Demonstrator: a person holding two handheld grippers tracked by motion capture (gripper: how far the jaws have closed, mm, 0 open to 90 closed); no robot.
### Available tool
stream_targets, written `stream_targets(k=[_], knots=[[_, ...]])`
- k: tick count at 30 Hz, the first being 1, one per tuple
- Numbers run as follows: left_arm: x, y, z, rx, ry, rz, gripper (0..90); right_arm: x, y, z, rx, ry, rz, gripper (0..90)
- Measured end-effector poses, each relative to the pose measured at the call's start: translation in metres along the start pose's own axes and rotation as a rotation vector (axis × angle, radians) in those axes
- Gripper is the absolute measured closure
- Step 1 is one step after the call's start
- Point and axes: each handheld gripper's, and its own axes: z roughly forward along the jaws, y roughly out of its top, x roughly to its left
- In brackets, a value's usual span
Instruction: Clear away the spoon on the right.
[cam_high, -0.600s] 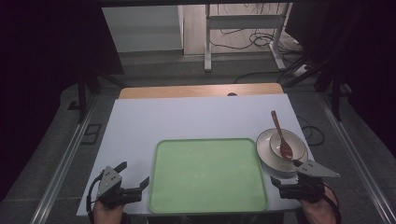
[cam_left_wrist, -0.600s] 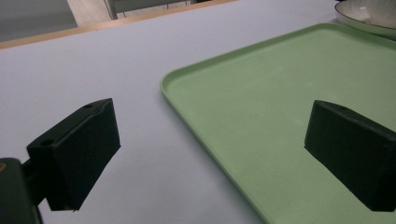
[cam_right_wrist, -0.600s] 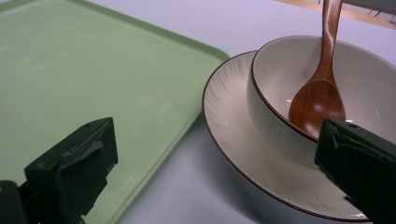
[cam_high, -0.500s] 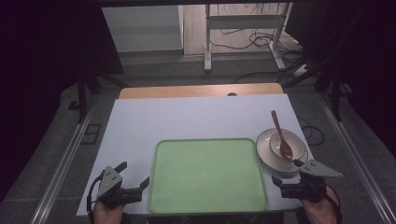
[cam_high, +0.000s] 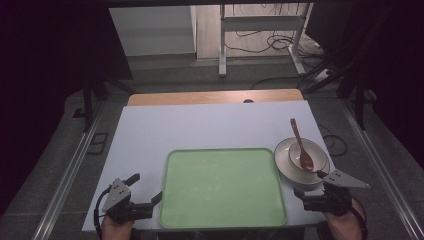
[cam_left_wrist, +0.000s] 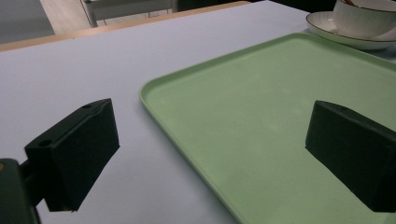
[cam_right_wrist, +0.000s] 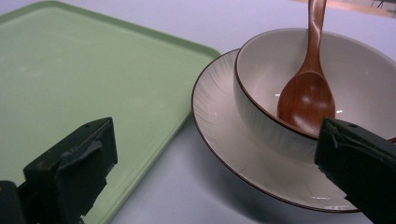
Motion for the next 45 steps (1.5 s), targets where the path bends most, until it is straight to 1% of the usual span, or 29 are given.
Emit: stream_targets(k=[2,4,7,11,18,21,27,29,31,32,37,38,41,42,45], knots=[[0.001,0.0,0.0,-0.002,-0.001,-0.007,2.6,0.0,0.0,0.0,0.008,0.001,-0.002,0.0],[0.001,0.0,0.0,-0.003,-0.002,-0.008,2.6,0.0,0.0,0.001,0.014,-0.008,-0.019,0.0],[0.0,0.0,0.0,-0.003,0.0,-0.008,2.6,0.0,0.001,0.0,0.007,-0.018,-0.03,0.0],[0.0,0.0,-0.001,-0.006,0.0,-0.009,2.6,-0.001,0.004,-0.001,-0.008,-0.044,-0.038,0.0],[-0.001,0.001,-0.001,-0.011,0.004,0.001,2.7,-0.004,0.008,-0.003,-0.027,-0.057,-0.027,0.0],[-0.001,0.001,-0.002,-0.013,0.007,-0.011,2.7,-0.005,0.011,-0.003,-0.03,-0.07,-0.029,0.0],[-0.001,0.001,-0.001,-0.005,0.008,-0.017,2.7,-0.008,0.015,-0.002,-0.037,-0.066,-0.035,0.0],[-0.001,0.001,-0.001,-0.003,0.009,-0.014,2.7,-0.011,0.018,0.0,-0.034,-0.047,0.0,0.0],[-0.001,0.001,-0.001,-0.003,0.01,-0.013,2.7,-0.012,0.018,0.0,-0.034,-0.041,0.005,0.0],[-0.001,0.001,-0.001,-0.004,0.01,-0.014,2.7,-0.013,0.02,0.002,-0.021,-0.037,0.006,0.0],[-0.001,0.001,-0.001,-0.005,0.013,-0.017,2.7,-0.015,0.024,0.004,-0.01,-0.044,-0.002,0.0],[-0.001,0.001,-0.001,-0.006,0.014,-0.016,2.7,-0.016,0.028,0.005,-0.002,-0.042,-0.001,0.0],[-0.001,0.001,-0.001,-0.006,0.014,-0.016,2.7,-0.017,0.031,0.006,0.003,-0.042,-0.003,0.0],[-0.001,0.001,-0.001,-0.005,0.014,-0.015,2.7,-0.018,0.034,0.007,0.003,-0.05,-0.013,0.0],[-0.001,0.001,-0.001,-0.005,0.015,-0.015,2.7,-0.019,0.037,0.009,0.008,-0.054,-0.02,0.0]])
